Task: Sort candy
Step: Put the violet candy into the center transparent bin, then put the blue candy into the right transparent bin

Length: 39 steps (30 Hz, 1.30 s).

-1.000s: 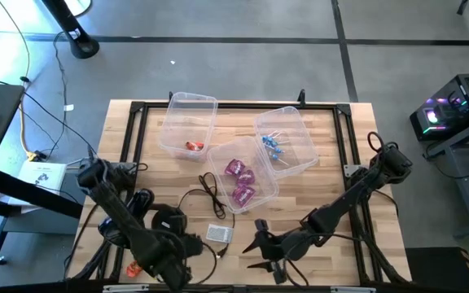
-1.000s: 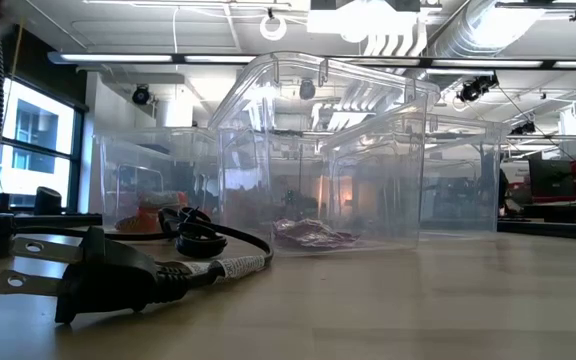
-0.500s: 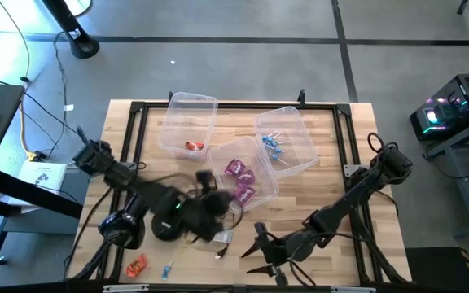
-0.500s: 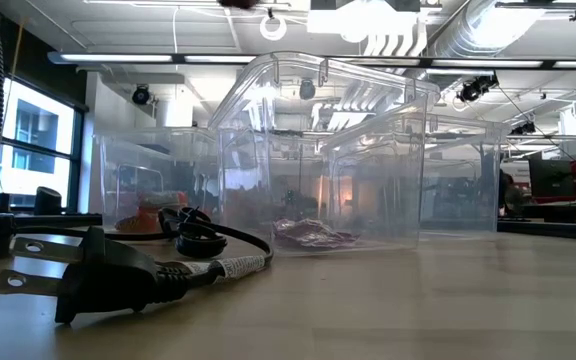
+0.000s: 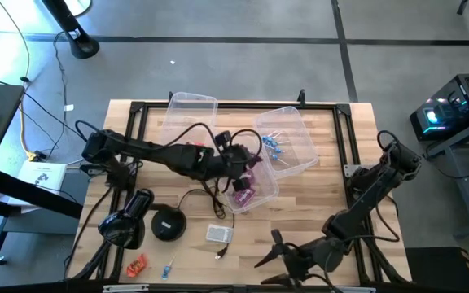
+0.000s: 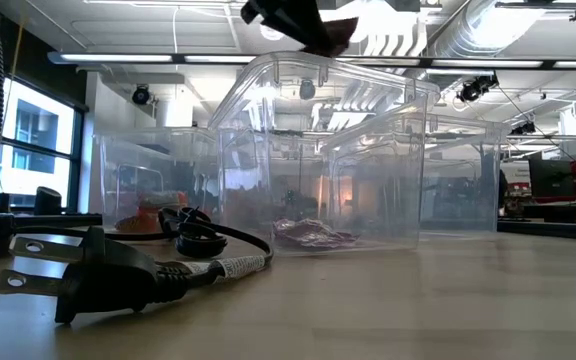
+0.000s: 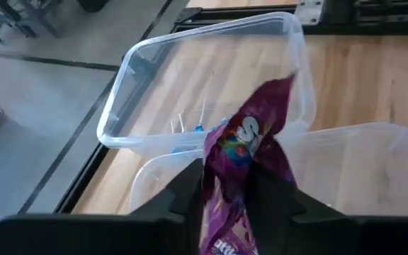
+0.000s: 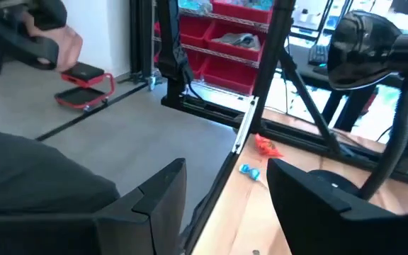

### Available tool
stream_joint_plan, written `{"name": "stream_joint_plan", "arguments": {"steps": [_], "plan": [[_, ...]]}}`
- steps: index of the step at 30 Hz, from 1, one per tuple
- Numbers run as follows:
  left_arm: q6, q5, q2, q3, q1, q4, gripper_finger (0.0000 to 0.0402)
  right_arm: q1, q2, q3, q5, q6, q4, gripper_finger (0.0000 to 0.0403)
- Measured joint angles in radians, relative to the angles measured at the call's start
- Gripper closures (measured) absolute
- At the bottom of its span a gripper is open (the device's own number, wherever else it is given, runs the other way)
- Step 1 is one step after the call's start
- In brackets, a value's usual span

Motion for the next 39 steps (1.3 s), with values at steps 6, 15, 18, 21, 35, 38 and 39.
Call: {"name": "stream_joint_plan", "arguments": {"steps": [6, 15, 18, 21, 35, 38, 39], "plan": [[-0.051, 0.032, 0.002, 0.0, -0.015, -0.042, 0.0247, 0.031, 0.001, 0.0, 0.051, -0.005, -0.03, 0.021], [-0.264, 0.153, -0.027, 0.039, -0.111, -0.354, 0.0189, 0.056, 0.001, 0.0, 0.105, -0.001, -0.033, 0.021], [-0.353, 0.23, -0.053, 0.103, -0.187, -0.446, 0.0188, 0.056, 0.001, 0.0, 0.113, -0.004, -0.031, 0.021], [-0.374, 0.235, -0.076, 0.154, -0.298, -0.457, 0.0188, 0.048, 0.001, 0.0, 0.113, -0.003, -0.026, 0.021], [-0.683, 0.004, 0.015, 0.245, -0.825, -0.182, 0.0188, 0.041, 0.001, 0.0, 0.114, 0.034, -0.044, 0.021], [-0.608, -0.027, 0.092, 0.244, -0.884, -0.005, 0.0188, 0.038, 0.001, 0.0, 0.114, 0.039, -0.045, 0.021], [-0.575, -0.033, 0.116, 0.244, -0.898, 0.055, 0.0188, 0.037, 0.001, 0.0, 0.114, 0.039, -0.046, 0.021]]}}
